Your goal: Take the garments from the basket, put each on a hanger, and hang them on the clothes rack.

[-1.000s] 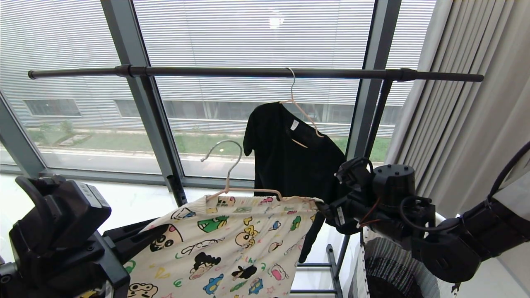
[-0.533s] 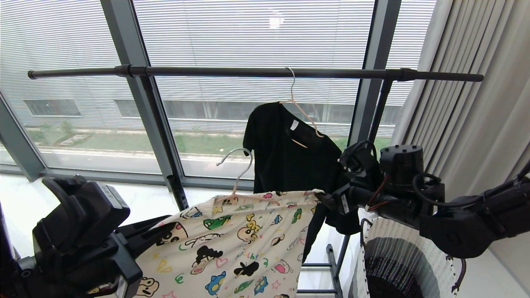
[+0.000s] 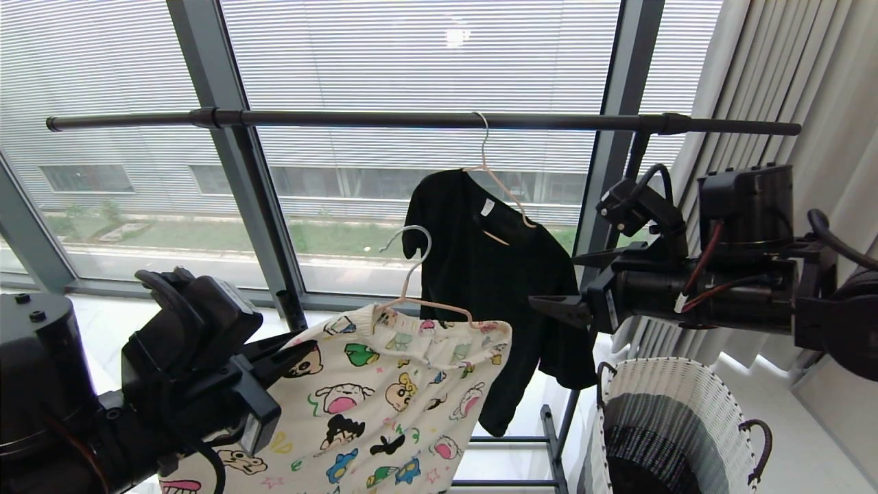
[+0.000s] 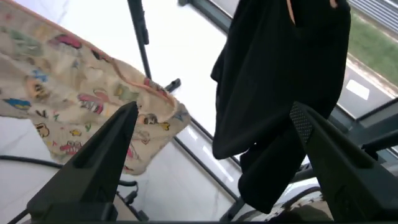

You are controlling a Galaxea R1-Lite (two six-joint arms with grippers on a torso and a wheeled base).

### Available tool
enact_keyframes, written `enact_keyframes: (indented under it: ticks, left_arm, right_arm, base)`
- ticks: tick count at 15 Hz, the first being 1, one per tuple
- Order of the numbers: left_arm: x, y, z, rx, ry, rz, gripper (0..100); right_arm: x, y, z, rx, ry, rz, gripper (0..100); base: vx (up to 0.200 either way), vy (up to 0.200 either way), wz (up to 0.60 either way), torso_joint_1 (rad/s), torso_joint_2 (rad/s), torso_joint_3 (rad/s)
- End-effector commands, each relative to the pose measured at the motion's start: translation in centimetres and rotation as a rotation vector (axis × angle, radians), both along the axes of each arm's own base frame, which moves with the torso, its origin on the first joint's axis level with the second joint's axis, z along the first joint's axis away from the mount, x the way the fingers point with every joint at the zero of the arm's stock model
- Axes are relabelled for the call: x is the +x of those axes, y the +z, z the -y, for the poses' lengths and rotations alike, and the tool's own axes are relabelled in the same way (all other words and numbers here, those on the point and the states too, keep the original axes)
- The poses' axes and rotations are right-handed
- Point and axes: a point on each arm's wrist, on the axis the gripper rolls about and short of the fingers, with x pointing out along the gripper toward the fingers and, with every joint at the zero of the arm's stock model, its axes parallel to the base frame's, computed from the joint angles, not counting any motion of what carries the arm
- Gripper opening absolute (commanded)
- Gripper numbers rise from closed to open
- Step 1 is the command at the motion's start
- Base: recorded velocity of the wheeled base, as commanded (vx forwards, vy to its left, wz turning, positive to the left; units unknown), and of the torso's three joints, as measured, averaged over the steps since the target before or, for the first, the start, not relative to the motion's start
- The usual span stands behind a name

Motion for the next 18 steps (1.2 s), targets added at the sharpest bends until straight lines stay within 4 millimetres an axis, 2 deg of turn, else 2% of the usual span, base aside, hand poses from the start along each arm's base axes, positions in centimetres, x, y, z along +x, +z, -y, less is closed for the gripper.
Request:
enact_keyframes:
  ticks: [1, 5, 8, 13, 18]
  left_arm:
    - [0.1, -0.2, 0.9, -0.004, -0.044, 0.001, 0]
    - [-1.4, -0.5, 2.8, -0.012, -0.178, 0.009, 0]
    - [-1.7, -0.2, 2.7, -0.024, -0.187, 0.030, 0]
    - [-2.0, 0.3, 2.8, -0.043, -0.199, 0.064, 0]
    - [-2.1, 0.4, 2.9, -0.046, -0.210, 0.069, 0]
  right_arm:
    - [-2.0, 2.3, 0.9, 0.036, 0.042, 0.033, 100]
    - [-2.8, 1.5, 1.1, -0.086, 0.220, 0.046, 100]
    - [-2.7, 0.0, 0.8, -0.203, 0.401, 0.019, 100]
    - [0.0, -1.8, -2.8, -0.261, 0.500, 0.030, 100]
    - [0.3, -2.6, -4.2, -0.259, 0.544, 0.007, 100]
  base:
    - [0.000, 0.000, 0.00, 0.000, 0.00, 0.000]
    - [0.000, 0.000, 0.00, 0.000, 0.00, 0.000]
    - [0.000, 0.000, 0.00, 0.000, 0.00, 0.000]
    - [0.000, 0.000, 0.00, 0.000, 0.00, 0.000]
    - [0.000, 0.000, 0.00, 0.000, 0.00, 0.000]
